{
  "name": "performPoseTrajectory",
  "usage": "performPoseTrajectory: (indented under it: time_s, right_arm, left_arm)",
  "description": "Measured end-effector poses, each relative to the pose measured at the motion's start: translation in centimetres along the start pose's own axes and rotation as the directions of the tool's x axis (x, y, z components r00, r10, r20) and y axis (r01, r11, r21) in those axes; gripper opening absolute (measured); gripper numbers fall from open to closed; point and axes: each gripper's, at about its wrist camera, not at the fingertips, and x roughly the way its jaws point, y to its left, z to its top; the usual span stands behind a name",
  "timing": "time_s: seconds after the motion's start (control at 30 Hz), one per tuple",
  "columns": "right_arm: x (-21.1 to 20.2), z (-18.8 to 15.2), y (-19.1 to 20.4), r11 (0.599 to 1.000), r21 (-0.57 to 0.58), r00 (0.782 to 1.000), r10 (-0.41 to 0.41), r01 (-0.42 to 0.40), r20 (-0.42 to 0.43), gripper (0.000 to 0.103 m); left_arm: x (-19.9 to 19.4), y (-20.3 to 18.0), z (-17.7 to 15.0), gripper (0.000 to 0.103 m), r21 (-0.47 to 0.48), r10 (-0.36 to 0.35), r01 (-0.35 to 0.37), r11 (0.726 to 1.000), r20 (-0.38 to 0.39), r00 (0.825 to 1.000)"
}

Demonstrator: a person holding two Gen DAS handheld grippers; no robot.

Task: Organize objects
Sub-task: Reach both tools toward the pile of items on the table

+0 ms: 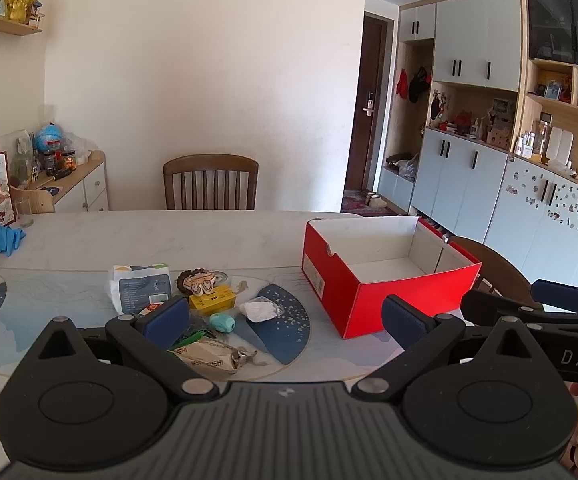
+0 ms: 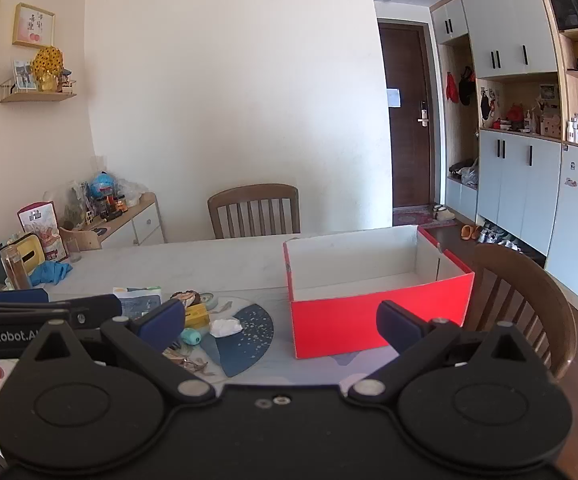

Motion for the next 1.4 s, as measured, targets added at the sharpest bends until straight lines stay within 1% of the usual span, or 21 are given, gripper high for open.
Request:
performPoseTrajectory:
  time_s: [0.13,0.27,0.43,0.53,0.63,0.87,1.03,1.13,1.23,1.27,1.33,1.4]
  right_arm:
    - [1.0,-0.1,0.4,1.0,-0.005,1.0,0.004,-0.005,-0.015,0.102]
    - [2.5,-0.1,1.3,1.0,-0.01,0.999,0.026,-0.027,-0.045,0.102]
    - [4.9,0.0,3.0,0.998,-0.036,0.996,0.053,-0.056,-0.073,0.1]
    - [6.7,0.0,4.0,0.997,-0.039,0.992,0.067,-0.071,-0.108,0.1]
    - [8.7,-0.5,5.0,0.995,-0.07,0.988,0.065,-0.076,-0.142,0.099]
    - [13.0,-2.1,8.3,0.981,-0.144,0.965,0.09,-0.128,-0.245,0.095]
    - [15.4,-2.9,11.0,0.967,-0.191,0.949,0.105,-0.167,-0.299,0.095]
    - [17.2,-3.4,12.2,0.961,-0.207,0.934,0.107,-0.185,-0.341,0.095]
    - [18.7,-4.0,13.3,0.951,-0.227,0.916,0.11,-0.21,-0.385,0.094]
    - [19.3,-4.2,13.6,0.948,-0.232,0.908,0.112,-0.22,-0.403,0.094]
    - [20.2,-4.7,14.2,0.942,-0.235,0.893,0.118,-0.239,-0.434,0.089]
    - [21.1,-5.1,14.8,0.934,-0.248,0.882,0.121,-0.257,-0.456,0.088]
  left_arm:
    - [0.8,0.9,-0.1,0.103,-0.005,0.012,-0.012,1.0,-0.014,1.0]
    - [2.1,2.2,0.0,0.103,-0.013,0.026,-0.026,1.0,-0.03,0.999]
    - [4.3,4.8,0.2,0.103,-0.044,0.014,-0.016,0.999,-0.064,0.998]
    - [5.9,6.4,0.5,0.103,-0.049,0.009,-0.013,0.999,-0.086,0.996]
    - [7.6,8.0,0.7,0.103,-0.062,0.001,-0.008,0.998,-0.107,0.994]
    - [12.1,12.3,1.1,0.103,-0.071,0.028,-0.039,0.997,-0.154,0.988]
    - [16.3,15.6,0.8,0.103,-0.081,0.041,-0.06,0.995,-0.212,0.976]
    - [18.8,17.3,0.1,0.103,-0.083,0.036,-0.059,0.995,-0.252,0.967]
    - [21.2,18.3,-0.5,0.103,-0.068,0.02,-0.041,0.997,-0.29,0.957]
    - [21.9,18.6,-0.7,0.103,-0.061,0.02,-0.04,0.997,-0.304,0.952]
    - [23.2,19.2,-1.2,0.103,-0.063,0.013,-0.036,0.997,-0.332,0.943]
    - [24.2,19.4,-1.7,0.103,-0.064,0.002,-0.027,0.998,-0.358,0.934]
